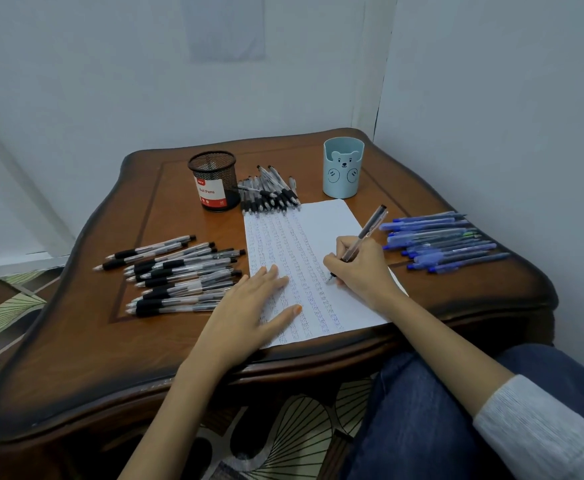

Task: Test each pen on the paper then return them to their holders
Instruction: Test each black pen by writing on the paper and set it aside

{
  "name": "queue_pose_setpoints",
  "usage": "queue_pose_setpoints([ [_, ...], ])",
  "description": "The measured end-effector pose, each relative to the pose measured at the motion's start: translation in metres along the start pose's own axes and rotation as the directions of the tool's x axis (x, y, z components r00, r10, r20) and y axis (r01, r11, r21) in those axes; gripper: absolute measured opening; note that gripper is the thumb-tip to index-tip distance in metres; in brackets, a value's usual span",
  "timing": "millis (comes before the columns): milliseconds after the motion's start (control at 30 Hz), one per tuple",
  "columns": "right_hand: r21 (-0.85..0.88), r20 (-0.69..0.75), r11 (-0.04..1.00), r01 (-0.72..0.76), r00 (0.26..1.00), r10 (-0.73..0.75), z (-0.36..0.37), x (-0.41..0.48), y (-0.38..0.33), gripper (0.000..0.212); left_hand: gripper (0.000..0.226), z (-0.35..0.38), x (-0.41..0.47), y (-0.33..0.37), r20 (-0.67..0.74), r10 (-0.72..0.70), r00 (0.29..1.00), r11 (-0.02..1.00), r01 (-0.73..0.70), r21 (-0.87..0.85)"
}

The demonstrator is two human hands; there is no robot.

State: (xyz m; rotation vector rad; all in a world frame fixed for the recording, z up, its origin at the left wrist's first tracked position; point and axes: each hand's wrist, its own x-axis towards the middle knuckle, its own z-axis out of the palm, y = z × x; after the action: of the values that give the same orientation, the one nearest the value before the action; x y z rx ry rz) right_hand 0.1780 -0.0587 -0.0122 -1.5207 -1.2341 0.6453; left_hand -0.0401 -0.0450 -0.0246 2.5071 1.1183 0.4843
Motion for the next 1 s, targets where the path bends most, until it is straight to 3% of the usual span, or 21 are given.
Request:
queue_pose_setpoints([
  [633, 0.030, 0.026, 0.999, -0.016, 1.000, 0.016, 0.0005, 0.0016, -0.0015, 0.022, 0.084, -0.0017, -0.0009, 0.0012, 0.009, -0.009, 1.000, 1.000, 0.008, 0.020],
  [833, 0.068, -0.029, 0.998, -0.016, 0.999, 0.018, -0.0009, 0.0032, 0.0022, 0.033, 0.084, -0.0012, -0.0010, 0.0015, 0.009, -0.005, 1.000, 1.000, 0.005, 0.022],
  [1000, 0.063, 0.013, 0.998, -0.030, 0.999, 0.029, -0.0009, 0.0031, 0.0026, 0.025, 0.084, -0.0008, -0.0007, 0.0009, 0.012, -0.007, 1.000, 1.000, 0.007, 0.021],
])
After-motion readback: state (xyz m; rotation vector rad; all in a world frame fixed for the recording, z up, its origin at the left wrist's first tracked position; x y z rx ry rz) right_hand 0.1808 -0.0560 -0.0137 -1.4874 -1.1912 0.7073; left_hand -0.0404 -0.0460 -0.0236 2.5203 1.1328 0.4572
